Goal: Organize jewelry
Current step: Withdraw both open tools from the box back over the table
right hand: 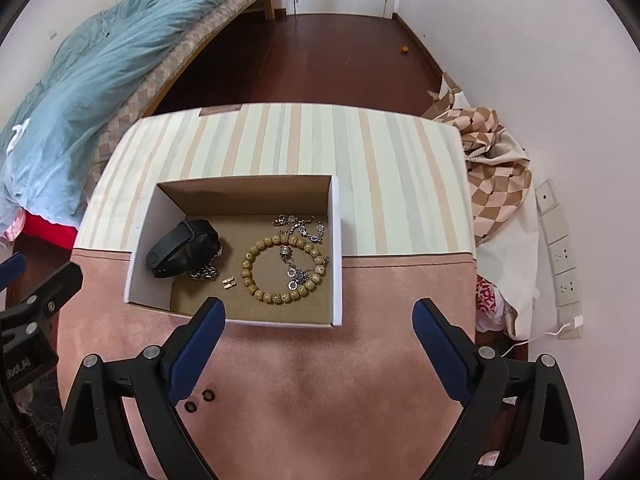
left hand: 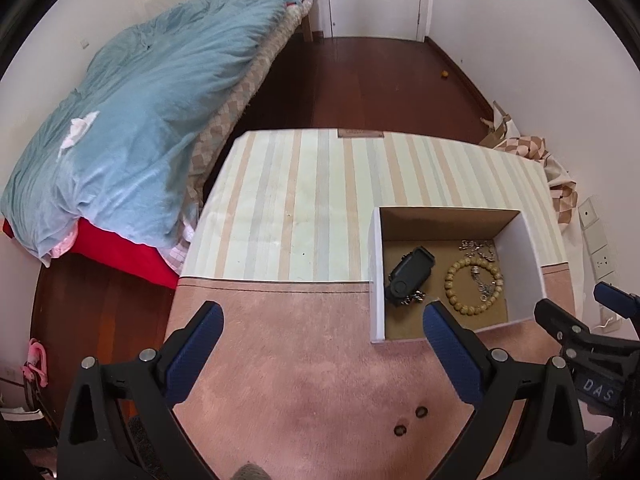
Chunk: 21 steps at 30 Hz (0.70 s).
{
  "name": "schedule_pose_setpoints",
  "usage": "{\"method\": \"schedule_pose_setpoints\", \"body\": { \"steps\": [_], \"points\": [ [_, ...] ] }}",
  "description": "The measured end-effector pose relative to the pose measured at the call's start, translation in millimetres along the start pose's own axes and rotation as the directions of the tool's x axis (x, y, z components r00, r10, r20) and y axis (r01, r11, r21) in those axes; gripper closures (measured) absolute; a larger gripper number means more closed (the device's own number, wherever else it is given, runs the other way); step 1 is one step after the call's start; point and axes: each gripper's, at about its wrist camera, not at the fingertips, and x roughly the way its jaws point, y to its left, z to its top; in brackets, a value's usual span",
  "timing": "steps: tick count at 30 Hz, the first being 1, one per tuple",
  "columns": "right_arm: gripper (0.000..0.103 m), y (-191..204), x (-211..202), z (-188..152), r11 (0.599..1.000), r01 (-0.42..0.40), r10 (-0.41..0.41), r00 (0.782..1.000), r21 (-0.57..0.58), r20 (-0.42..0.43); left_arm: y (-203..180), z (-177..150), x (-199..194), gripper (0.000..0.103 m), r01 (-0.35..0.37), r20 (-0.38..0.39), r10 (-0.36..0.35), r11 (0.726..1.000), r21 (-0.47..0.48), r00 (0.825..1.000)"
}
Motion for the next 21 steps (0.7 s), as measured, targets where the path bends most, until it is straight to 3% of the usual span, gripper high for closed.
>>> {"method": "schedule_pose_setpoints", "body": {
  "steps": [12,21],
  "points": [
    [0.007,-5.2,-72.0,-23.0,1.000,0.025,-0.027,0.992,0.018,0.125,3.6,-21.5,-62.9,0.001,0.001,0.076,0.000,1.000,-0.019,0.997],
    [0.007,-3.8,-112.8,-40.6,1.000,-0.003,-0.002,0.984,0.026,0.179,5.0,-31.6,-94.9,0.001,0.011,0.115,-0.007,0.999,-0.035,0.993]
  ]
}}
